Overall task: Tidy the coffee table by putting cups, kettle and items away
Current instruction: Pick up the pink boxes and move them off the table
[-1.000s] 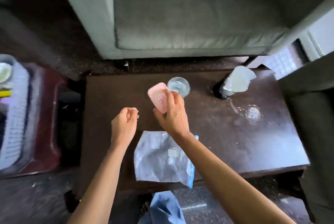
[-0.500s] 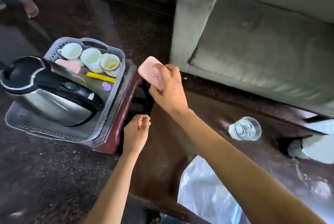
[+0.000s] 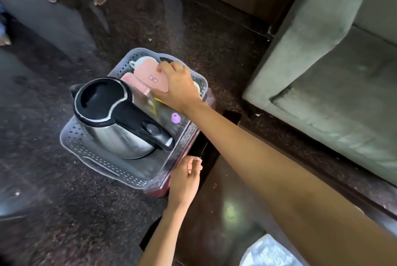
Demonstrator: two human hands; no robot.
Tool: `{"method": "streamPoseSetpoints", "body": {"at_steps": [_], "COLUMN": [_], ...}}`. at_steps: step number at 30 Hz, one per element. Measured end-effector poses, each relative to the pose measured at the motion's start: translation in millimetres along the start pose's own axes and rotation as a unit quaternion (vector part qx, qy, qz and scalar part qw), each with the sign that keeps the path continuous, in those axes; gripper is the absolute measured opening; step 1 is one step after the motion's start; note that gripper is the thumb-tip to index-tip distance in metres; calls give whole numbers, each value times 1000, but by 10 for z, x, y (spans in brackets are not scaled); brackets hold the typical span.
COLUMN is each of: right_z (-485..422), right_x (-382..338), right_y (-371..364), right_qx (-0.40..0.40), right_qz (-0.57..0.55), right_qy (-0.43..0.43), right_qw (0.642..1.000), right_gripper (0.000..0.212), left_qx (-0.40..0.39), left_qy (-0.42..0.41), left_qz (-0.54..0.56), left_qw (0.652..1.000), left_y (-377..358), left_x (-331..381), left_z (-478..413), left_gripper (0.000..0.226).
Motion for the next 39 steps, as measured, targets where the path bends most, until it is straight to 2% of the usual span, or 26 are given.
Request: {"method": "streamPoseSetpoints", "body": {"at_steps": [8, 13, 22, 25, 29, 35, 39], "right_z": [-513, -642, -500, -439, -304, 123, 541], "right_x": [-115, -106, -50, -30, 20, 244, 442], "right_y": [-369, -474, -613, -575, -399, -21, 241], "right_qx": [-82, -117, -141, -141, -85, 37, 80], "right_qz": [5, 5, 11, 35, -16, -39, -27], "right_qy": [35, 40, 68, 79, 46, -8, -28], "right_qw": [996, 992, 988, 986, 995, 999, 996], "right_gripper": [55, 49, 32, 35, 48, 38, 38], "left_qx": [-49, -50, -43, -35, -27, -28, -41], "left_qy": [3, 10, 12, 9, 0, -31, -45], "left_qz": [-19, 11, 9, 4, 6, -12, -26], "left_qw": [999, 999, 999, 999, 1000, 999, 998], "left_y": [-87, -58, -47, -60, -65, -132, -217], "left_x": [-166, -132, -154, -148, -95, 101, 243], "left_z": [-111, -152, -121, -104, -62, 25, 151], "left_gripper": [12, 16, 12, 12, 15, 15, 17]}}
Point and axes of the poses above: each hand's wrist, its own z-axis away from the middle knuckle, its own y-axis out of the back of the hand, x = y × z, the point moved 4 cm from there along -z, towards the middle knuckle, and after that the axes turned 6 degrees about y, right-handed, at the moved point
